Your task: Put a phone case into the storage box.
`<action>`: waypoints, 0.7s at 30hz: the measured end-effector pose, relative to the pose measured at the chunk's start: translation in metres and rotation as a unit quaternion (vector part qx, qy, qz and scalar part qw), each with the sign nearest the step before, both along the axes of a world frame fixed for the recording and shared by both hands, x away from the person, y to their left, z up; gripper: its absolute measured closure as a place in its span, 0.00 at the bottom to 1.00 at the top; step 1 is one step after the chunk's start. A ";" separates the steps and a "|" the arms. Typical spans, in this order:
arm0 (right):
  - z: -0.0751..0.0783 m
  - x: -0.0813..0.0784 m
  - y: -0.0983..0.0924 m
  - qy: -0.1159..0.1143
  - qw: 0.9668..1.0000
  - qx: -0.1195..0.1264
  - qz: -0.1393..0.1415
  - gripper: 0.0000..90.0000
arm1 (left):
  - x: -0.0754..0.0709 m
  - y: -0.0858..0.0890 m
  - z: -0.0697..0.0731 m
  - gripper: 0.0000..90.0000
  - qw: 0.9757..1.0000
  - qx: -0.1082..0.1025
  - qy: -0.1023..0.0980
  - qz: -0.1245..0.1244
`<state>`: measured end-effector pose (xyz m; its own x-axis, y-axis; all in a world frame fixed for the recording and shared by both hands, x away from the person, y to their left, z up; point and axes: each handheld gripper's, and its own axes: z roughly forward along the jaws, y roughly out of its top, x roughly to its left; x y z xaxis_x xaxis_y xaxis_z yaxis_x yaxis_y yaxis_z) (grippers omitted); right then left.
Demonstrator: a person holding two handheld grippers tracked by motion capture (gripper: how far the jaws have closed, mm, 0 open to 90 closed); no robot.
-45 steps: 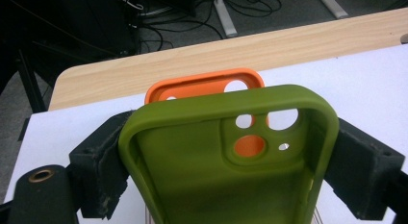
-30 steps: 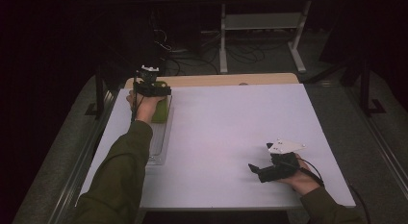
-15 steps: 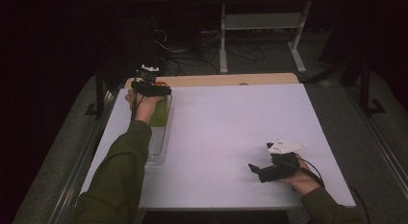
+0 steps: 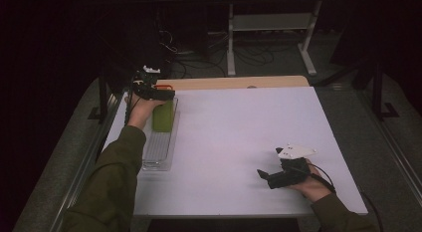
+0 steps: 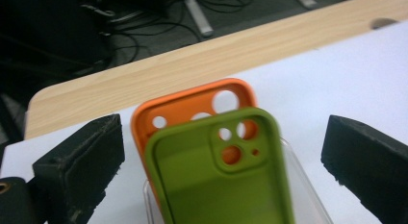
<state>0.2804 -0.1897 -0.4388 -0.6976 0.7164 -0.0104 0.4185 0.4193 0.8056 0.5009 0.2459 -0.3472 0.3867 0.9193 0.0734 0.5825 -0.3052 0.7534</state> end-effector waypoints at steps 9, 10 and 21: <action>0.002 -0.001 0.001 0.002 1.000 0.006 -0.001 0.01 | -0.025 0.004 0.011 0.01 0.996 -0.036 -0.006 -0.077; 0.002 0.000 0.000 -0.003 1.000 0.002 0.002 0.01 | -0.028 0.004 0.011 0.01 0.995 -0.042 -0.006 -0.087; 0.003 -0.001 0.002 0.005 1.000 0.007 0.002 0.01 | -0.068 0.004 0.012 0.01 0.981 -0.082 -0.011 -0.175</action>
